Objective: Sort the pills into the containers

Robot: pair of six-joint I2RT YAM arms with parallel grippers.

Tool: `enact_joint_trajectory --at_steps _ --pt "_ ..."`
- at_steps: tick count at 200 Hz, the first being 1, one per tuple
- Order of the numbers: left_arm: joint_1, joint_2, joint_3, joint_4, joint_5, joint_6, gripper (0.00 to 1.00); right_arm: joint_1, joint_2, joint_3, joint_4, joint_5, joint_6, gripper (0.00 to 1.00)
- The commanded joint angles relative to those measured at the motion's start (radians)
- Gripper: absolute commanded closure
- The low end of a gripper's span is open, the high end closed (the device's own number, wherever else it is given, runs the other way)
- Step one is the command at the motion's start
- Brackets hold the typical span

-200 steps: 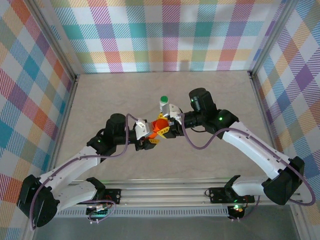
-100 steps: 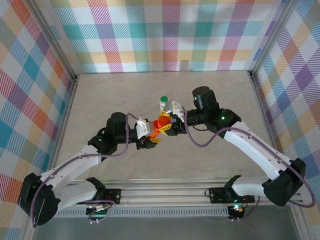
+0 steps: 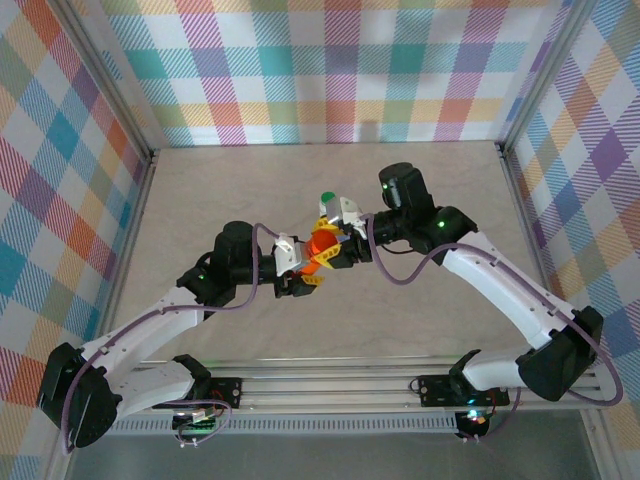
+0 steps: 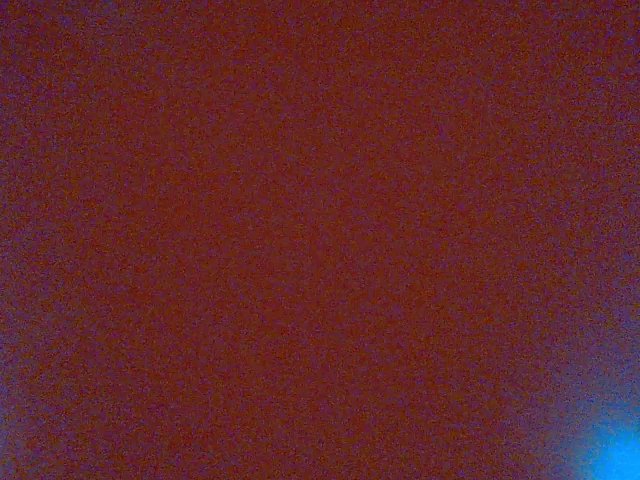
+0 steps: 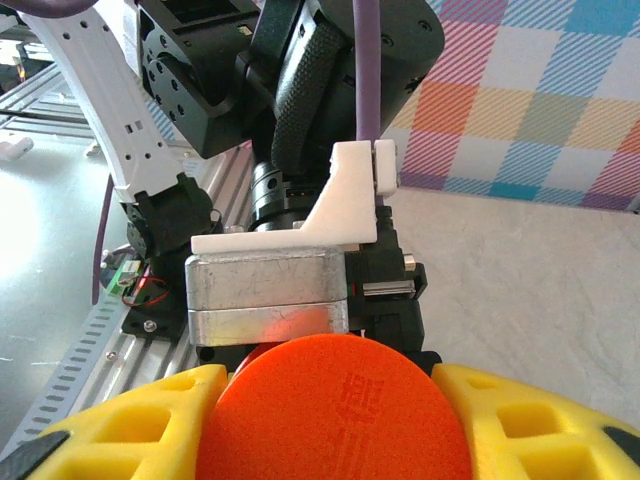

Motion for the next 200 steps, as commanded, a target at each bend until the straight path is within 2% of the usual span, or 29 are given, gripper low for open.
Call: enact_joint_trajectory --at_steps 1,107,151,200 --pt "-0.018 -0.003 0.062 0.106 0.052 0.025 0.65 0.008 0.038 -0.002 -0.074 0.002 -0.028 1.00" --pt "-0.021 0.066 0.102 0.102 0.015 0.019 0.64 0.011 0.025 -0.036 -0.058 0.013 0.007 1.00" --pt "-0.021 0.061 0.096 0.121 0.013 0.020 0.63 0.008 0.052 -0.070 -0.042 0.096 0.051 1.00" --pt "-0.021 0.013 0.061 0.165 0.003 0.010 0.53 -0.031 0.087 -0.116 -0.003 0.128 0.119 1.00"
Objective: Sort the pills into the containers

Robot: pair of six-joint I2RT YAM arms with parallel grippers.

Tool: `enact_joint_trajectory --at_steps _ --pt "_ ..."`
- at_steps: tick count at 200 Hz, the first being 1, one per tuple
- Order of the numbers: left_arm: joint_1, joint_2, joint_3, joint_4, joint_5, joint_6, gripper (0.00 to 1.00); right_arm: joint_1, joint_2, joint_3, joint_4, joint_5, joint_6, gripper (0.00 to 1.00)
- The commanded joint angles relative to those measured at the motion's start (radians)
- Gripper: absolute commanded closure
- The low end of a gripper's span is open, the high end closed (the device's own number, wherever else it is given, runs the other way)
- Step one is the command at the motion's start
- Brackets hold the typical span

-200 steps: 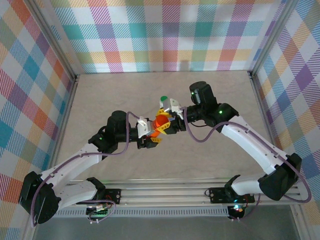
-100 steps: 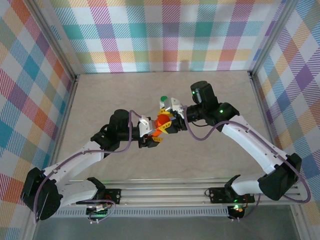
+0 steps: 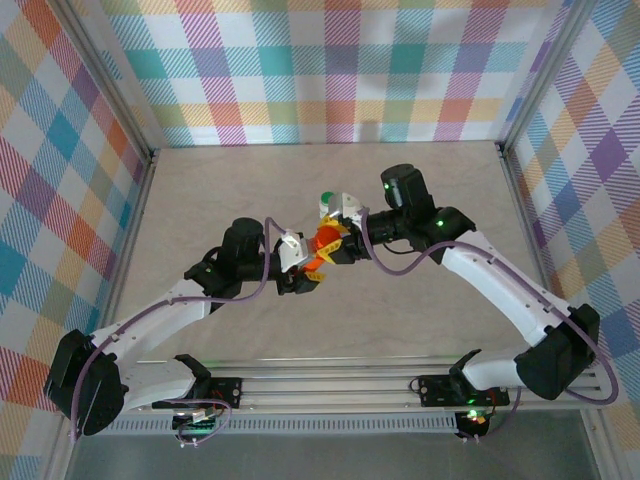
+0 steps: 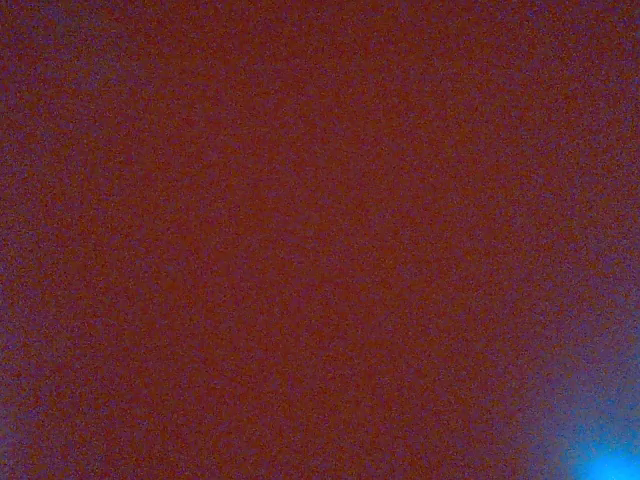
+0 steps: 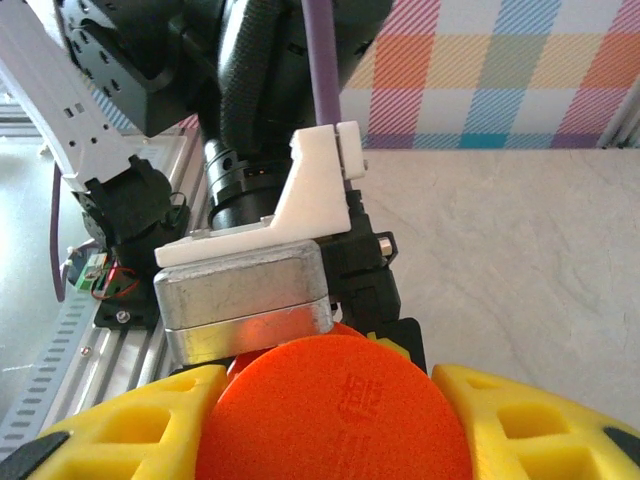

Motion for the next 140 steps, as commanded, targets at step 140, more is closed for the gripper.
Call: enact_joint_trajectory --at_steps 140 --pt "-0.023 -0.064 0.018 0.161 0.027 0.070 0.67 -0.041 0.001 0.070 -0.139 0.214 0.267 1.00"
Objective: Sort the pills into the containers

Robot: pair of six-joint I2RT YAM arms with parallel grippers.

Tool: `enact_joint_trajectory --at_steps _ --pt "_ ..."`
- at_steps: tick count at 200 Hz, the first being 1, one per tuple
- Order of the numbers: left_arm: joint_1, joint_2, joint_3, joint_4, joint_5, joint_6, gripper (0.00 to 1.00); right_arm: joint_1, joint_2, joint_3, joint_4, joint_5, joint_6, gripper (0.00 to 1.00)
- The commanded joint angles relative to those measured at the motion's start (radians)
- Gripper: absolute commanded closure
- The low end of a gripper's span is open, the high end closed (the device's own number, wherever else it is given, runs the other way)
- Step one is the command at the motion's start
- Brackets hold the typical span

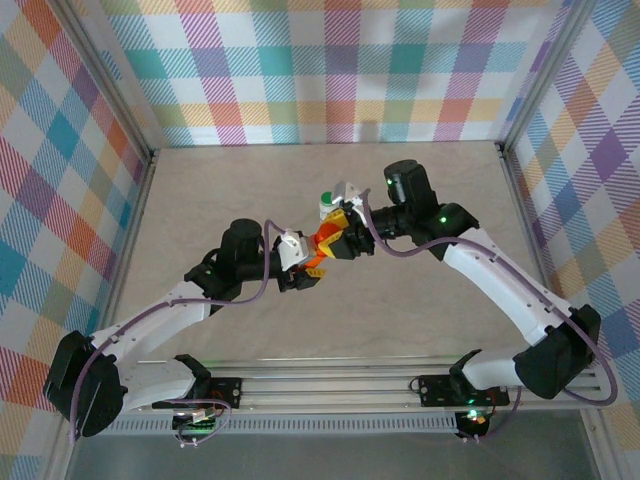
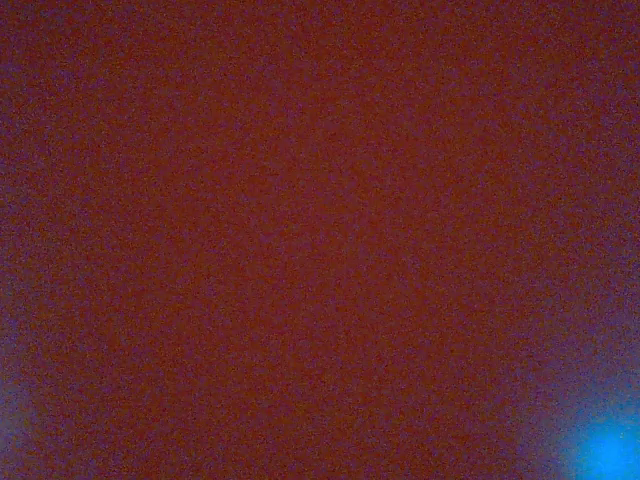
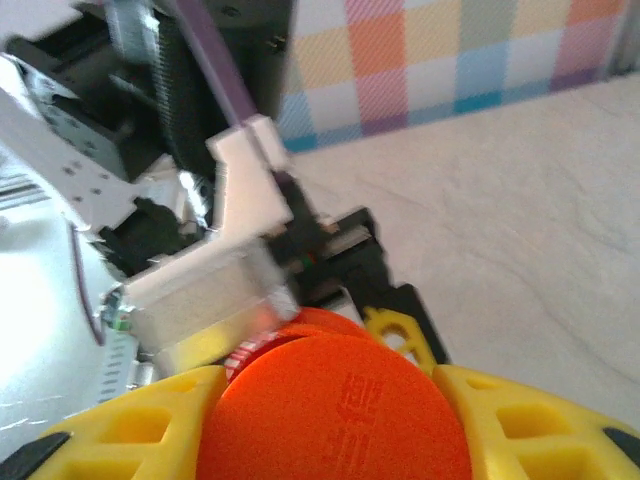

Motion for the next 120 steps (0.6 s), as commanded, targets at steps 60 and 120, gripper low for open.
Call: enact_joint_trajectory --at_steps 60,120 --pt "-0.023 -0.044 0.047 0.074 0.051 0.045 0.64 -0.010 0.027 0.100 -0.206 0.232 0.067 1.00" --pt "-0.025 -0.081 0.036 0.128 0.000 0.027 0.62 -0.011 0.072 0.111 -0.295 0.354 0.062 1.00"
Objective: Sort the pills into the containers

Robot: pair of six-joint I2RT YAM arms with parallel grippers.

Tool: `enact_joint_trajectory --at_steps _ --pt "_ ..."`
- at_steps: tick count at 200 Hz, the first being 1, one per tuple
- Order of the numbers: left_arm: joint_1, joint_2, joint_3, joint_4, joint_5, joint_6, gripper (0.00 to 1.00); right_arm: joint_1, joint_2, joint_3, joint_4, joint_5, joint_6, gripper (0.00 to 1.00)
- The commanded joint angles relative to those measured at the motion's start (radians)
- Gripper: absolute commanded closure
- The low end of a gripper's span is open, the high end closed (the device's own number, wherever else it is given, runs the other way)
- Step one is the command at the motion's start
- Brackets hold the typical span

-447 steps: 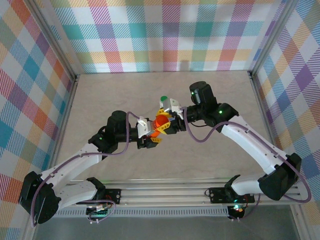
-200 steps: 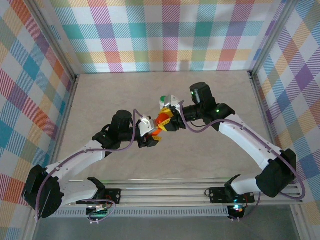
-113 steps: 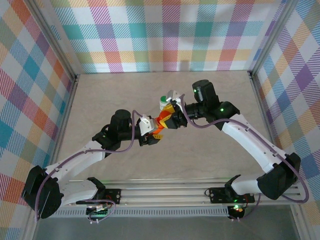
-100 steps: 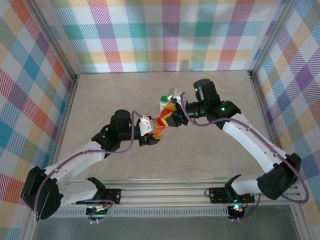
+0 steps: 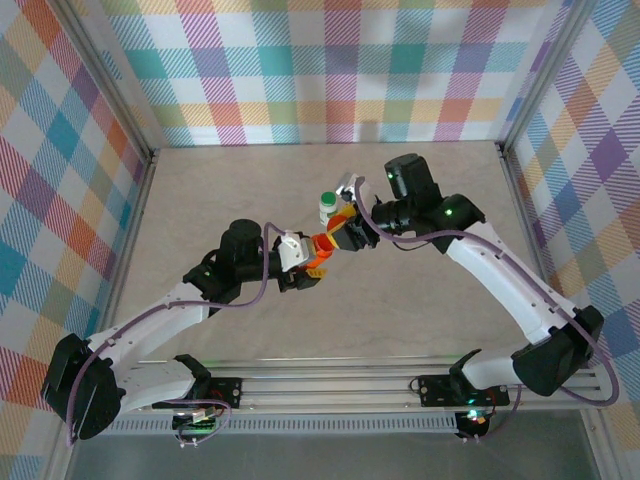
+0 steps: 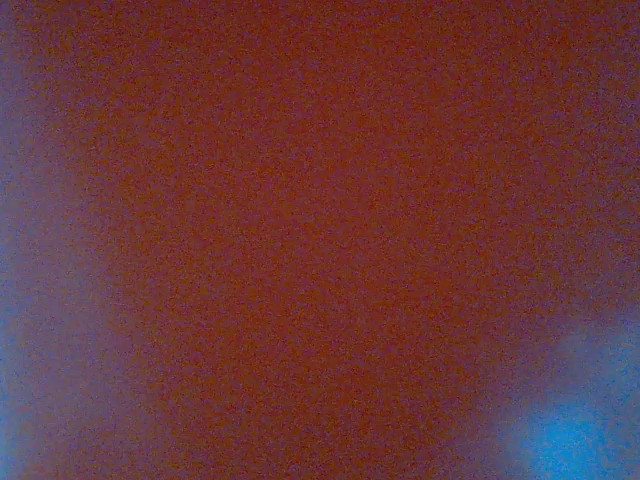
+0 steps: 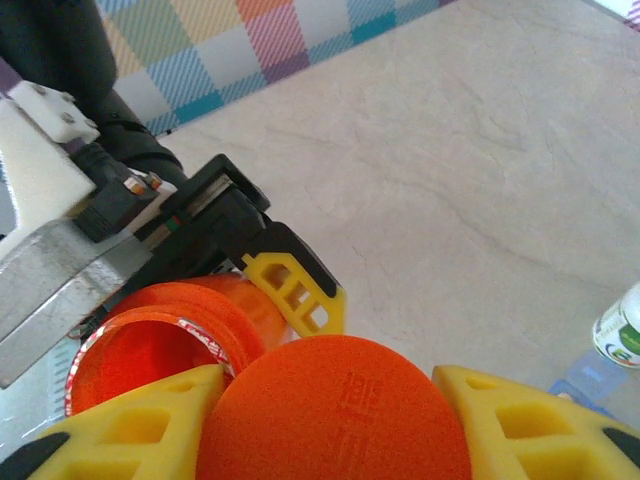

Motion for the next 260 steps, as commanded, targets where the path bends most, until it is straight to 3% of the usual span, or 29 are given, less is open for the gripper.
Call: enact_joint_trajectory --at_steps 1,37,68,88,113,150,260 --pt "-0.012 -0.068 0.030 0.129 0.031 0.014 0.62 -0.009 0.047 -0.001 -0.110 0.146 -0.008 1.00" --pt "-0.012 -0.104 0.017 0.154 0.022 0.005 0.62 -0.010 0.039 -0.039 -0.082 0.154 0.011 1.00" --pt "-0.012 -0.093 0.019 0.148 0.029 0.004 0.82 -0.010 0.017 -0.035 -0.056 0.116 0.027 1.00" --pt "-0.013 -0.076 0.016 0.157 0.019 -0.005 0.86 -0.010 -0.022 -0.037 -0.027 0.117 0.033 1.00" --pt "-0.014 -0.058 0.002 0.177 -0.002 -0.010 0.86 -0.010 -0.129 -0.101 0.085 0.076 0.000 1.00" --pt "-0.012 -0.048 -0.007 0.196 0.011 -0.027 0.87 -0.010 -0.290 -0.271 0.295 -0.101 -0.113 1.00" --pt "-0.012 -0.029 -0.001 0.191 0.027 -0.028 0.87 -0.007 -0.197 -0.242 0.447 -0.287 -0.129 1.00"
